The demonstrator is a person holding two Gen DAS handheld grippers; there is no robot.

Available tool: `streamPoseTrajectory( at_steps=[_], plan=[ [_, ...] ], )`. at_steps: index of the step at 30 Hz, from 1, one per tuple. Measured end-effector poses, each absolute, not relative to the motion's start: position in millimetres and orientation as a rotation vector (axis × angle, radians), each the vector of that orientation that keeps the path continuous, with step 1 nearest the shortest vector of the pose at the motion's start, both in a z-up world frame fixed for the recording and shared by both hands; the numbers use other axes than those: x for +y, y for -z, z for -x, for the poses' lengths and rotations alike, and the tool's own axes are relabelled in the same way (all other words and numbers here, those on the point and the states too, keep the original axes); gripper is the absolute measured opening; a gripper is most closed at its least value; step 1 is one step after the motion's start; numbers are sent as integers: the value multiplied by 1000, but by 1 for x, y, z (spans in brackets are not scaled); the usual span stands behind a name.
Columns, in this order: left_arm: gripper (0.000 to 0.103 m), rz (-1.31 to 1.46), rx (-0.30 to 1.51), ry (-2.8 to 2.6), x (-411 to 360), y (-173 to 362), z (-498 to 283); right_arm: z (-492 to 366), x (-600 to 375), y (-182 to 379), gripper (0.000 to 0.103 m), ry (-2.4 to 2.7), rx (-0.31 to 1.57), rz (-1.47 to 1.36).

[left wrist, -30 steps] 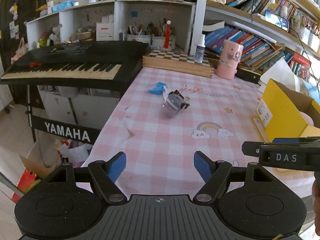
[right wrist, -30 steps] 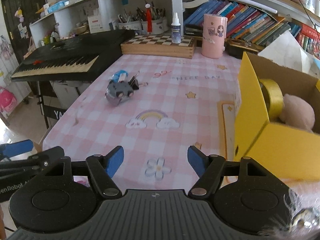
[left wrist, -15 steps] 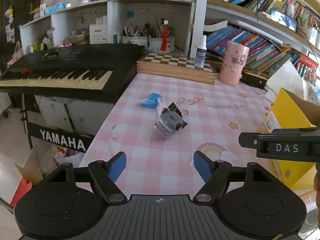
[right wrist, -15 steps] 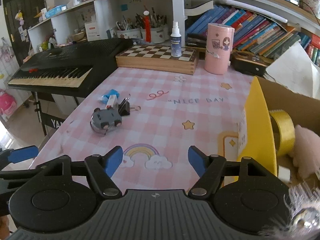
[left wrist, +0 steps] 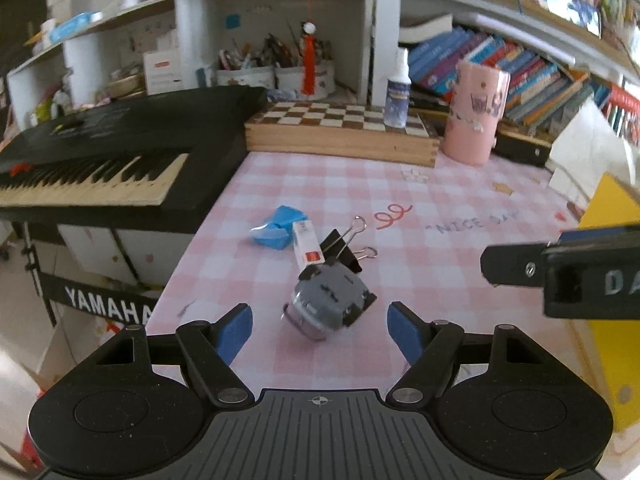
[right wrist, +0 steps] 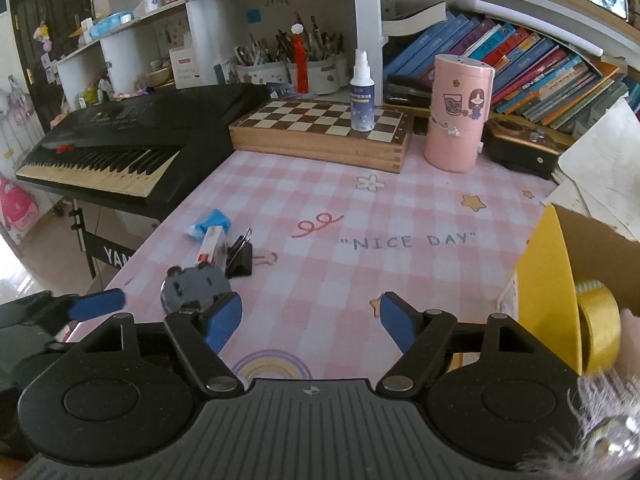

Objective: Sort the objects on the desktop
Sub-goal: 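Close left tool on the gray toy car and lift it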

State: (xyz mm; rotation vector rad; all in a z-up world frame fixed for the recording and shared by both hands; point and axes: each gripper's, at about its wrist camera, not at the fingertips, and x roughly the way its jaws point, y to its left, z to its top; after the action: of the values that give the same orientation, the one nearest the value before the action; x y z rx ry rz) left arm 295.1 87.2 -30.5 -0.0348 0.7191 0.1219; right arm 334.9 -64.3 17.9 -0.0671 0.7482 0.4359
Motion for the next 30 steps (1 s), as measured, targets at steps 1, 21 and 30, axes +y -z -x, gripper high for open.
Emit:
streamPoseTrajectory(
  at_steps=[1,21,30],
  plan=[
    [76,14,723,-117,86,33,-301,-339,-63,-18,75,-438,749,68],
    [43,-66,732,-108,91,34,-298,-398,-17,-3,75,-562,812,61],
    [42,176,757,-289,135,27,-257,-409,28,3,46,-733,808,102]
  ],
)
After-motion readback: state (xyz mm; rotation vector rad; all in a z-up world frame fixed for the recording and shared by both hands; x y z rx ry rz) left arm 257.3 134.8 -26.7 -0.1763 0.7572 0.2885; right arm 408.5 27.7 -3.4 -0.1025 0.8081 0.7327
